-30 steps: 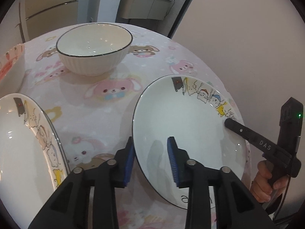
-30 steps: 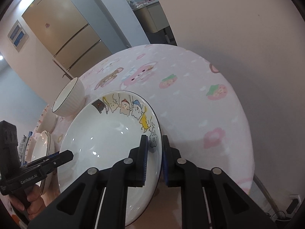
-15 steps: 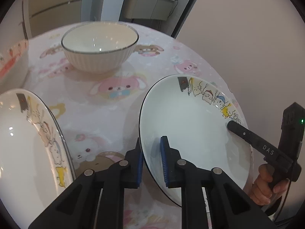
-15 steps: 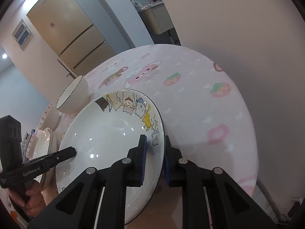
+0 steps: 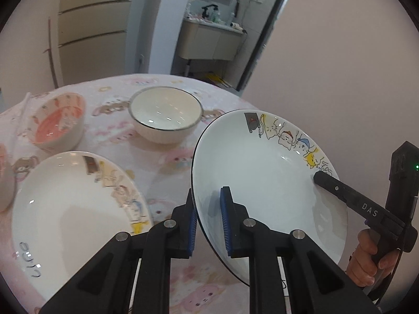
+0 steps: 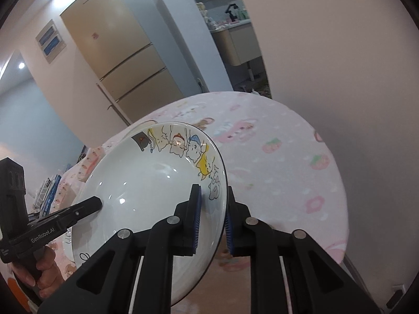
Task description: Organize plates and bowls
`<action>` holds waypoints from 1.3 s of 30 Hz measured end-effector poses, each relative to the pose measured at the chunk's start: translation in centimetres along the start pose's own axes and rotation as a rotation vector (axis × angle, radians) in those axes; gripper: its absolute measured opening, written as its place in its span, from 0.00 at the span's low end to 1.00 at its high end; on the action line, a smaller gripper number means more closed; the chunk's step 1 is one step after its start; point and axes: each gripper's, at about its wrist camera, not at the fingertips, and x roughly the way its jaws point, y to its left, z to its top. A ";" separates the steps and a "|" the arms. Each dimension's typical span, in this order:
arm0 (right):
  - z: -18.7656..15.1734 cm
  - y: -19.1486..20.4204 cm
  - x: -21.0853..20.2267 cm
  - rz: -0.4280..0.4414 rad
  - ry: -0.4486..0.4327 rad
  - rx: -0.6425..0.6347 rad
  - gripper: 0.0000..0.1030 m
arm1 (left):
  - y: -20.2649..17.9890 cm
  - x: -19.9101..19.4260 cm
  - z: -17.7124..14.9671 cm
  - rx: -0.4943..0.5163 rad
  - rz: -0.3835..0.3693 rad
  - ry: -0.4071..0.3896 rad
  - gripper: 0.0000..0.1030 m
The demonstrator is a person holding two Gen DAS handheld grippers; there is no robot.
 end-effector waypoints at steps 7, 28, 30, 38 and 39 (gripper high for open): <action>0.4 7.0 0.6 0.054 -0.002 -0.109 0.16 | 4.7 -5.2 -0.2 -0.072 0.059 -0.079 0.17; -3.7 19.3 9.4 0.165 0.162 -0.252 0.17 | 17.7 -9.5 -4.9 -0.210 0.225 -0.101 0.17; -3.9 19.3 9.8 0.156 0.177 -0.254 0.18 | 17.8 -9.1 -5.1 -0.201 0.232 -0.098 0.17; -4.7 19.7 10.9 0.124 0.200 -0.281 0.18 | 18.9 -7.8 -5.9 -0.216 0.231 -0.064 0.18; -4.8 19.8 11.0 0.122 0.204 -0.282 0.18 | 19.1 -7.7 -5.9 -0.219 0.231 -0.061 0.18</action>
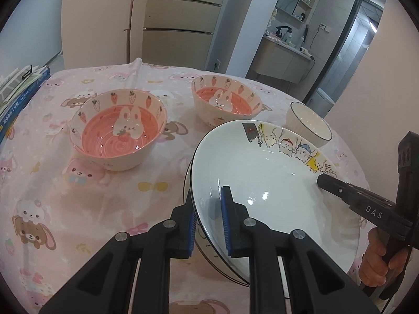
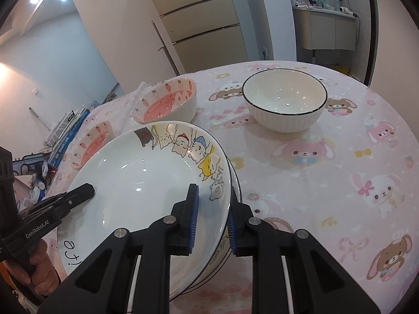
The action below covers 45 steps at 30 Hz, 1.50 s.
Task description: Organize plates and bowls
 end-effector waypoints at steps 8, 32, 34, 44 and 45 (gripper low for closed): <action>-0.2 1.0 1.1 -0.003 0.025 -0.038 0.19 | 1.0 0.4 -0.7 -0.010 0.027 0.009 0.18; -1.7 4.4 2.8 -0.220 0.001 -0.302 0.22 | -0.7 0.3 -1.9 0.152 0.192 -0.078 0.21; -1.8 4.7 2.8 -0.239 -0.007 -0.324 0.22 | -1.0 0.3 -2.0 0.170 0.212 -0.089 0.22; -2.4 5.4 2.4 -0.309 -0.050 -0.422 0.18 | -1.4 0.4 -2.1 0.216 0.269 -0.109 0.24; -2.4 5.5 2.4 -0.313 -0.054 -0.427 0.18 | -1.8 0.4 -2.3 0.240 0.304 -0.123 0.24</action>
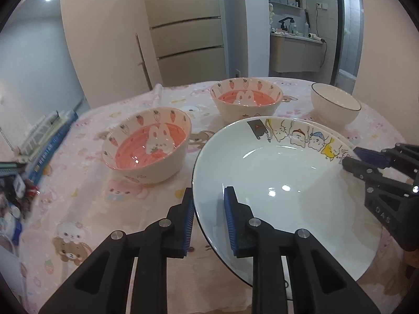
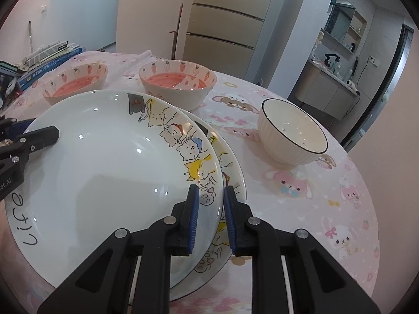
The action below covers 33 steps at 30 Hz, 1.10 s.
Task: Organize plates and bowls
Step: 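Lower the held plates onto the white plate stack and open both tools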
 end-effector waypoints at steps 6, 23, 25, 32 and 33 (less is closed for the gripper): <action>0.0 0.1 0.0 -0.006 -0.003 -0.003 0.17 | 0.2 -0.3 -0.4 -0.009 -0.014 -0.001 0.24; -0.2 -1.4 -0.2 -0.026 -0.009 0.024 0.12 | -0.1 0.0 -0.3 -0.010 -0.094 0.049 0.16; -0.2 -1.6 -0.2 -0.035 -0.011 0.023 0.12 | -0.6 0.1 -0.3 0.007 -0.083 0.042 0.15; -0.4 -2.3 -0.3 -0.025 -0.014 0.037 0.12 | -1.6 0.4 -0.4 0.053 -0.028 0.020 0.15; -0.4 -2.2 -0.3 -0.025 -0.015 0.037 0.12 | -1.7 0.4 -0.4 0.054 -0.028 0.019 0.15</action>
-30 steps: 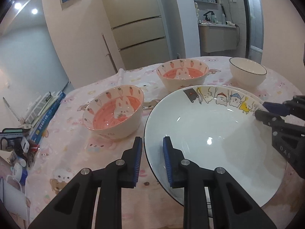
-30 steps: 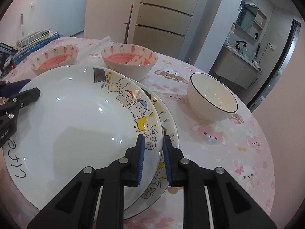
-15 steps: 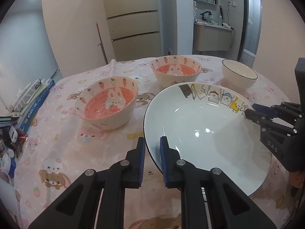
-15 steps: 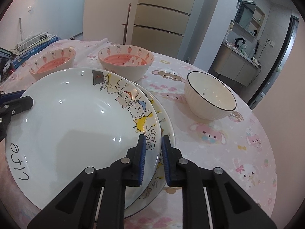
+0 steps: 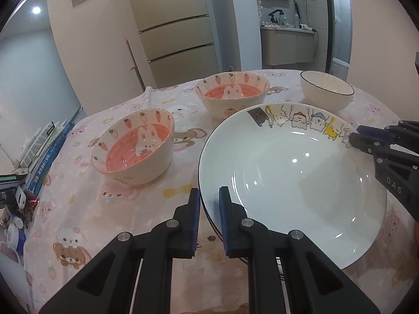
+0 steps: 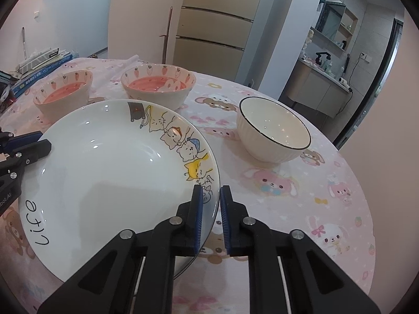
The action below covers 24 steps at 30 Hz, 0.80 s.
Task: Organize plates and bowls
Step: 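Lower the held plates onto the white plate stack and open both tools, then pull both tools back and move them toward the pink bunny bowls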
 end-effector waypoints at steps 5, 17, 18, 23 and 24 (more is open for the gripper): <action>-0.1 -0.1 -0.1 0.009 0.001 0.009 0.12 | 0.0 0.0 0.1 -0.004 0.009 -0.012 0.15; -0.1 -1.3 -2.4 0.031 -0.054 0.074 0.13 | 0.6 -2.4 0.5 -0.040 -0.001 -0.065 0.36; -0.1 -1.4 -2.7 0.035 -0.060 0.076 0.14 | 0.5 -2.8 0.6 -0.041 0.005 -0.079 0.54; 0.1 -1.7 -3.9 0.054 -0.091 0.104 0.15 | 0.6 -5.2 1.0 -0.047 0.013 -0.161 0.71; 0.1 -1.8 -4.2 0.059 -0.098 0.111 0.16 | 0.8 -5.7 1.1 -0.063 -0.003 -0.173 0.71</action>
